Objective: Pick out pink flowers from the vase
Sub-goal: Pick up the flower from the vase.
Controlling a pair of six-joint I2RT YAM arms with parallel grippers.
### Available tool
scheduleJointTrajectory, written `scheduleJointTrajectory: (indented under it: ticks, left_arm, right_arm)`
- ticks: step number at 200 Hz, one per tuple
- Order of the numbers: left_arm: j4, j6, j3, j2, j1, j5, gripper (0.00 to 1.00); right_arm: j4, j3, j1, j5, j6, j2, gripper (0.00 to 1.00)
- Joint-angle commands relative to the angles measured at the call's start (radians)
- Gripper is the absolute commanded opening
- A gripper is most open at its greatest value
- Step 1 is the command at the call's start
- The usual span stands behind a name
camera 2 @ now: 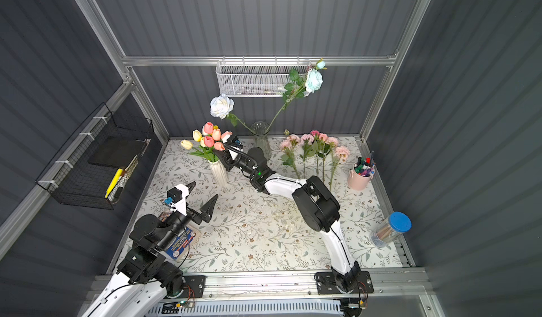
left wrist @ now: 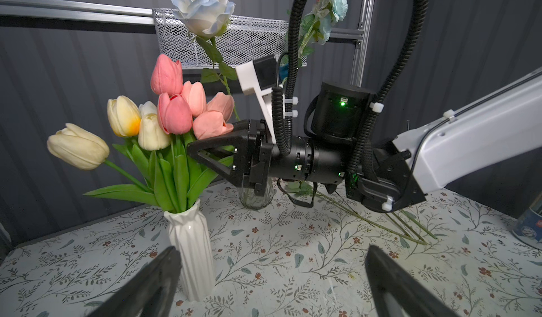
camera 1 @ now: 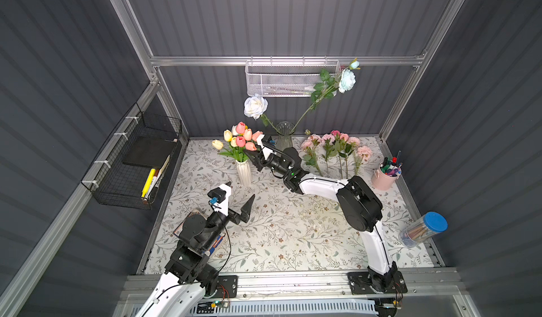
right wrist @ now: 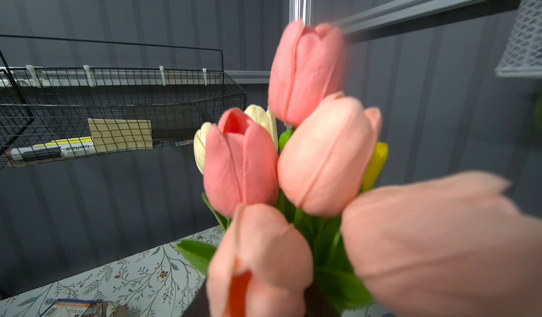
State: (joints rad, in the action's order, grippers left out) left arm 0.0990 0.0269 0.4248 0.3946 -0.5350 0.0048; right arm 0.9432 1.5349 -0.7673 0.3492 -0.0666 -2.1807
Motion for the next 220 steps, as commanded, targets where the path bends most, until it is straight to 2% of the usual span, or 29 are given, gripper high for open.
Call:
scheduleJointTrajectory:
  ticks: [1, 52, 134, 220]
  left_arm:
    - [0.022, 0.015, -0.012, 0.0, 0.001, 0.022, 0.99]
    - [0.023, 0.017, -0.012, 0.001, 0.001, 0.026, 0.99]
    - [0.024, 0.016, -0.012, 0.004, 0.001, 0.036, 0.99]
    - [0.024, 0.013, -0.014, 0.01, 0.002, 0.046, 0.99]
  right_arm:
    - [0.04, -0.022, 0.008, 0.005, 0.002, -0.014, 0.31]
    - [0.066, -0.027, 0.011, 0.001, -0.013, -0.028, 0.31]
    - [0.108, -0.039, 0.019, 0.001, -0.04, 0.006, 0.19]
    - [0.1, 0.004, 0.018, 0.017, -0.064, 0.001, 0.22]
